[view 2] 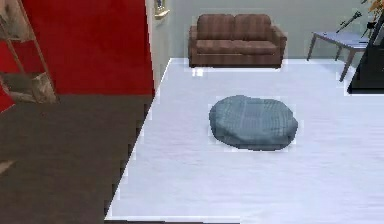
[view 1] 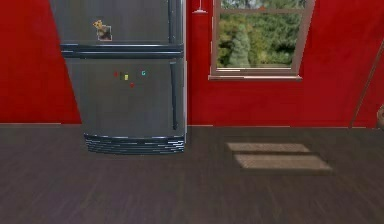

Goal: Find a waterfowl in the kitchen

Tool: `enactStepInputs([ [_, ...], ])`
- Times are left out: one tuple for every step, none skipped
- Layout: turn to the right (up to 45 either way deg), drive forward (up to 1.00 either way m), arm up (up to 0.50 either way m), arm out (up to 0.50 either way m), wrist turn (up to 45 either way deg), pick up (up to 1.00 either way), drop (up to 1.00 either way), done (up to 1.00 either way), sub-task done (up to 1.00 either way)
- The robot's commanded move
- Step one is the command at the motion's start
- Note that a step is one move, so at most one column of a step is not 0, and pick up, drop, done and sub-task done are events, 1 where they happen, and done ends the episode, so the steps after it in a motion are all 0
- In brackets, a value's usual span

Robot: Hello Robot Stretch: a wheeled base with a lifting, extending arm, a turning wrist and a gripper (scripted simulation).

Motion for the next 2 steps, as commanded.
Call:
enactStepInputs([
  [0.0, 0.1, 0.0, 0.0, 0.0, 0.0, 0.0, 0.0, 0.0],
  [-45.0, 0.0, 0.0, 0.0, 0.0, 0.0, 0.0, 0.0, 0.0],
])
